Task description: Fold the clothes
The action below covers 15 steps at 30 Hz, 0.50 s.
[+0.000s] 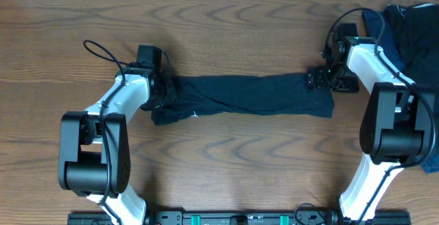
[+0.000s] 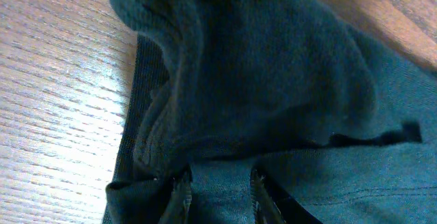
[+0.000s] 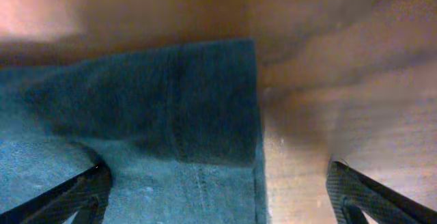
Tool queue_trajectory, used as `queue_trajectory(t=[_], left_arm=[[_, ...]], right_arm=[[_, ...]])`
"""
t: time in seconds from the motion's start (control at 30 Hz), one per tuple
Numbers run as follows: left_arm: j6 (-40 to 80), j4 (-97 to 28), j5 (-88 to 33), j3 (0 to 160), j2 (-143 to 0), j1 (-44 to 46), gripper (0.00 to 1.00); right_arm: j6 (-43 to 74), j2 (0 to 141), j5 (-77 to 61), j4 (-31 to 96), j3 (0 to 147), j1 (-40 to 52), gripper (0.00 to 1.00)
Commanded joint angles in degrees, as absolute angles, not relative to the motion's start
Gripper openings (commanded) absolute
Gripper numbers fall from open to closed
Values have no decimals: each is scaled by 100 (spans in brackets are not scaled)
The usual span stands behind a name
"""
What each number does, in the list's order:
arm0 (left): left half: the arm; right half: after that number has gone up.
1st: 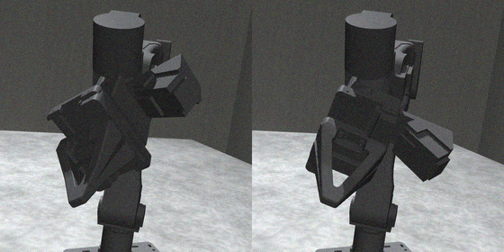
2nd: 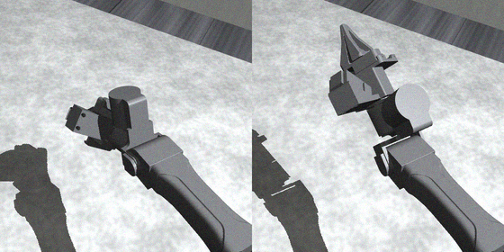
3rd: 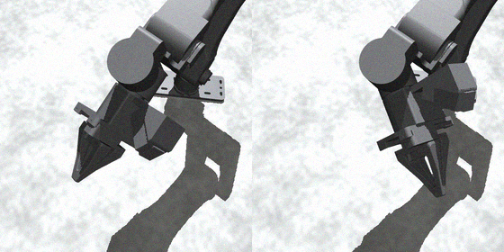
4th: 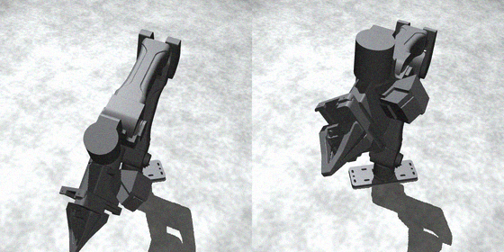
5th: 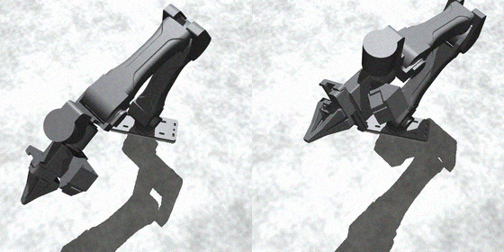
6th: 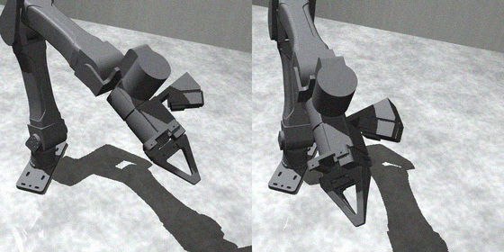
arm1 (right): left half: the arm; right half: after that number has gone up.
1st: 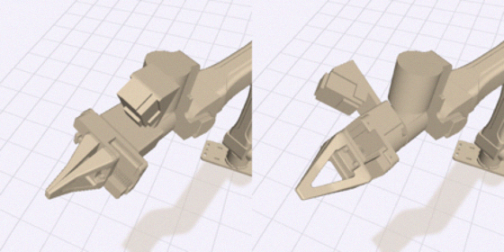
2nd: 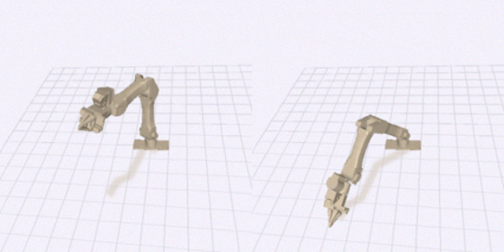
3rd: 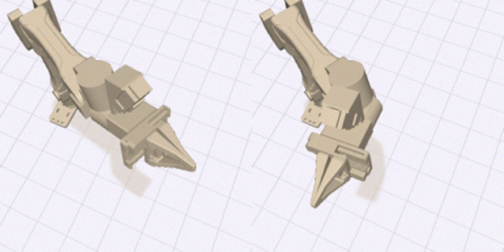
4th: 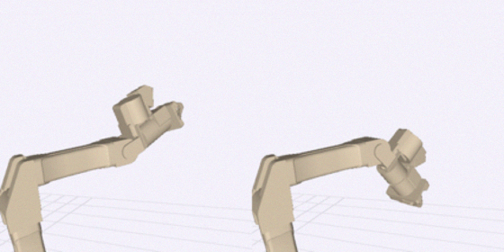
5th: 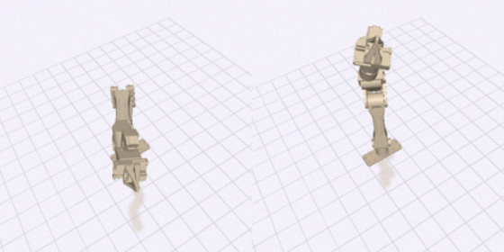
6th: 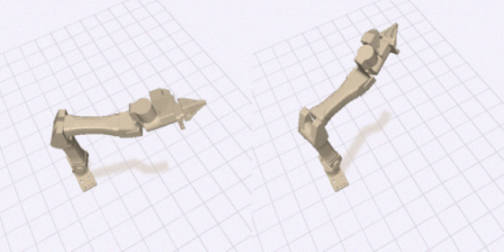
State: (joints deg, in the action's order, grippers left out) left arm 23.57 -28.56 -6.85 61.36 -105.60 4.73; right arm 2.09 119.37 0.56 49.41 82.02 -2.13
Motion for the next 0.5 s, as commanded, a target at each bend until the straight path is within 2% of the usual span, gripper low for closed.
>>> queue_trajectory(t=[0.0,0.1,0.2,0.27,0.33,0.47], left_arm=[[2298,-2952,-272,5913,-10750,427,33],[2296,-2963,-272,5920,-10746,427,33],[2298,-3035,-276,6058,-10722,432,33],[2298,-3190,-276,6233,-10641,432,33],[2274,-3371,-274,6471,-10466,432,33],[2259,-3472,-276,6855,-10022,432,36]], right_arm=[[145,11917,102,4700,7887,-202,92],[143,11917,106,4525,7664,-180,82],[139,11917,139,4390,7583,-183,80],[141,11917,235,4375,7583,-187,75],[143,11917,298,4359,7583,-187,69],[143,11917,301,4320,7583,-187,49]])
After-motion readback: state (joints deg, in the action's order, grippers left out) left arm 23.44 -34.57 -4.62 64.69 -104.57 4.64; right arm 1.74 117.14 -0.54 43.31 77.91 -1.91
